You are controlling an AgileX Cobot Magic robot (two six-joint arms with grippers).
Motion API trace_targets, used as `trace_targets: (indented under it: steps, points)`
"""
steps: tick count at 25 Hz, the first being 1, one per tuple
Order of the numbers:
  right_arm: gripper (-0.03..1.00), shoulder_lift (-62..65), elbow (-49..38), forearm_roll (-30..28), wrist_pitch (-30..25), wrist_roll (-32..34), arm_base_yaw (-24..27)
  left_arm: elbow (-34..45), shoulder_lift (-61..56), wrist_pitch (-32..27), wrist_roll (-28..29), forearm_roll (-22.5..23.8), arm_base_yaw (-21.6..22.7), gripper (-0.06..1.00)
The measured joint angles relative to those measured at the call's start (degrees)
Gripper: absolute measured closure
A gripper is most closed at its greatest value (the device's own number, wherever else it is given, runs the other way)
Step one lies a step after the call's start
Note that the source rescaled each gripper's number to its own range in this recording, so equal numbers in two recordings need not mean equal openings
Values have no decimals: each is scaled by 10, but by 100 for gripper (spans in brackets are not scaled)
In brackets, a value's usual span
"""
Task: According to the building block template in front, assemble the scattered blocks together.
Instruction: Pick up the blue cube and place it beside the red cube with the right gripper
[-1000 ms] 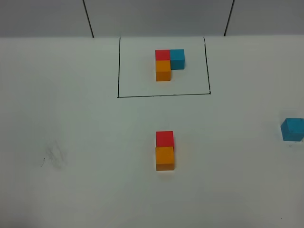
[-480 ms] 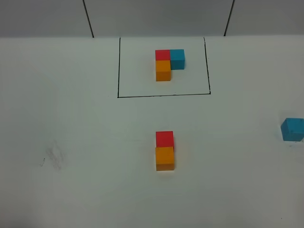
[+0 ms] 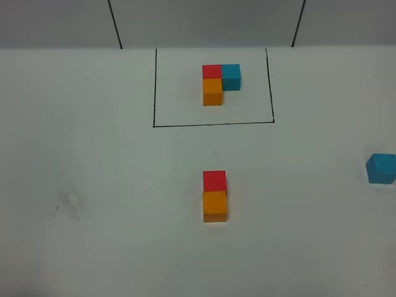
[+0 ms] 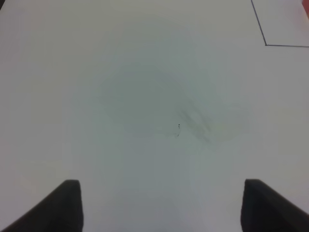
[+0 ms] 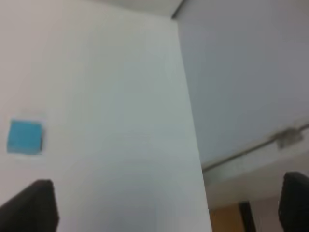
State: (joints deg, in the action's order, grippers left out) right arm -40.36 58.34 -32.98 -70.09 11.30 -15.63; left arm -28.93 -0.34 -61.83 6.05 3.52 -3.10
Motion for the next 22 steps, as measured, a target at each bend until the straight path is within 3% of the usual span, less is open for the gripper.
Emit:
trace_targets:
  steps: [8, 14, 22]
  points:
    - [10, -50, -34, 137, 22, -45, 107, 0, 0, 0, 0, 0, 0, 42]
    - [11, -123, -34, 197, 38, -95, 185, 0, 0, 0, 0, 0, 0, 42]
    - [11, -225, -34, 230, 87, -103, 201, 0, 0, 0, 0, 0, 0, 42]
